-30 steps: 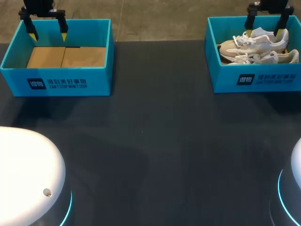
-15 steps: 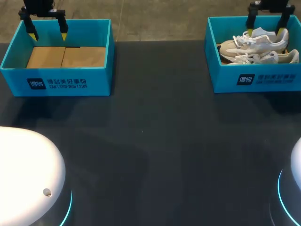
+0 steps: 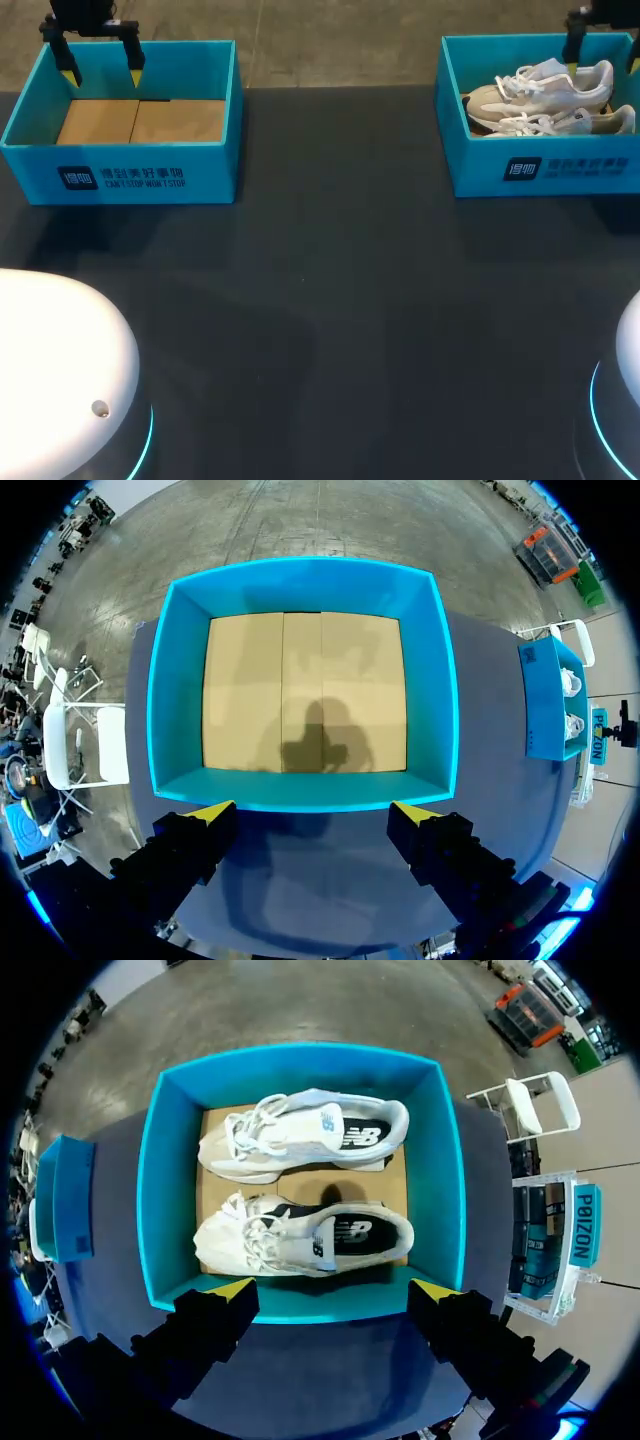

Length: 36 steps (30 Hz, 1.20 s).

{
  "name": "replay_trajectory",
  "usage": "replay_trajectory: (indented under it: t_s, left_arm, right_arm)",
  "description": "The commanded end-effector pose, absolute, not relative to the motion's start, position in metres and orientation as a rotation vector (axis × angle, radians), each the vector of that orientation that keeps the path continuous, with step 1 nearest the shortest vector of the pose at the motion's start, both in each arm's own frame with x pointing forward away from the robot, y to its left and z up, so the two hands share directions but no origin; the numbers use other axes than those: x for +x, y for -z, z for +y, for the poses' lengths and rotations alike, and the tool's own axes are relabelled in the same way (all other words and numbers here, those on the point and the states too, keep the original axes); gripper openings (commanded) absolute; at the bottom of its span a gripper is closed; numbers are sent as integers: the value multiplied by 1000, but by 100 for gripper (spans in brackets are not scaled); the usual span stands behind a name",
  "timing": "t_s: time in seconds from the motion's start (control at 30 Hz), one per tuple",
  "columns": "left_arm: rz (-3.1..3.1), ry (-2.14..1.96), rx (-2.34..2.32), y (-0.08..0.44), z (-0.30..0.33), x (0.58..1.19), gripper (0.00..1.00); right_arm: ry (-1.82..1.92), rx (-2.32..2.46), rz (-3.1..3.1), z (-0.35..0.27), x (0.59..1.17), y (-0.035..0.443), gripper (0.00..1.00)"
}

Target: Take the shoe out of the shoebox, open the shoe tongue, remove and reinsert the insole, then place the shoe into the shoebox

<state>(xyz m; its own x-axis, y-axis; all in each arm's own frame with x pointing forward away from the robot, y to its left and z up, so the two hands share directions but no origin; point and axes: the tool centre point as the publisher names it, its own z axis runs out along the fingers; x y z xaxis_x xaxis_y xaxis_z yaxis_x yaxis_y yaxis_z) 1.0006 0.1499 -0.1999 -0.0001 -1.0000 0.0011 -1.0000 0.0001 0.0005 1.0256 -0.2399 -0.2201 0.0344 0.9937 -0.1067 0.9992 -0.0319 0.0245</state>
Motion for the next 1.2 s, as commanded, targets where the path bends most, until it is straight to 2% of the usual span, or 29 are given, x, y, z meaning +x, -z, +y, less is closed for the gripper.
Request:
replay_trajectory:
  t_s: [0.03,0.47,1.0,1.03,1.1,1.2]
  left_arm:
    - [-2221,0,2221,200,150,1000,100]
    - [-2221,0,2221,200,150,1000,100]
    - [-2221,0,2221,200,150,1000,100]
    - [-2221,0,2221,200,150,1000,100]
    - [-2221,0,2221,200,150,1000,100]
    - [-2221,0,2221,200,150,1000,100]
  right_arm:
    - [100,2165,2134,-253,1026,232,100]
    - [89,2127,2164,-284,1022,270,100]
    - [126,2050,2240,-310,1042,291,100]
    - [135,2046,2242,-311,1044,293,99]
    - [137,2051,2248,-314,1046,295,84]
    - [148,2042,2258,-315,1047,297,82]
